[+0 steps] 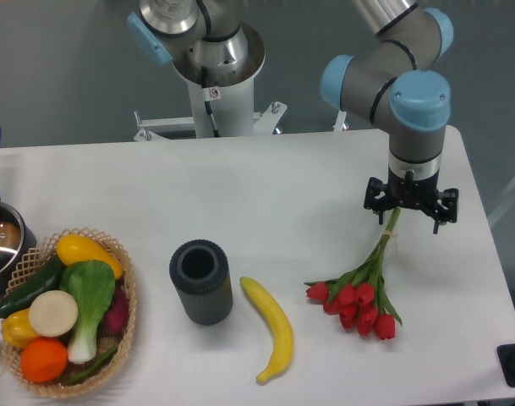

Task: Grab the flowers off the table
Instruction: 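Lower the open gripper onto the green tulip stems and close it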

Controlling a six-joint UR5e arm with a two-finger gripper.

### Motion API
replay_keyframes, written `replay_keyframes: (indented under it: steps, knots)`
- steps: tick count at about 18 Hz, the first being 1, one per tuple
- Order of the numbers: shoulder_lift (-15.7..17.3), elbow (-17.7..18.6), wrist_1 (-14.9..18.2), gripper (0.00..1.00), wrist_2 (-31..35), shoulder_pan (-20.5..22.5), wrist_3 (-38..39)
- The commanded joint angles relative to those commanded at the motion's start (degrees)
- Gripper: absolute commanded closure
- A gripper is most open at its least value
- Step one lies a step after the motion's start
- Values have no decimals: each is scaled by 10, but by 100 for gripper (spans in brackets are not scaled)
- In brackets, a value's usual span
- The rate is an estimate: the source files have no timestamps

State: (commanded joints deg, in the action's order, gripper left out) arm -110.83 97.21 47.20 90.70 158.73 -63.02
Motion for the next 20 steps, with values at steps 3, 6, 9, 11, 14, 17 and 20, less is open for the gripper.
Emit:
replay_keyframes:
  steps: [3,6,9,11,14,17,20]
  knots:
    - [0,1,-2,0,0,-3,0]
    - [0,2,-5,0,-2,-7,1]
    - [-1,25,-21,0,-18,-7,4]
    - [-2,42,-42,0,-19,-8,5]
    - [-8,51,-55,0,-18,-10,3]
    - [-24,54,-56,0,-16,-14,1]
    - [-52,48,-59,0,-15,-29,1]
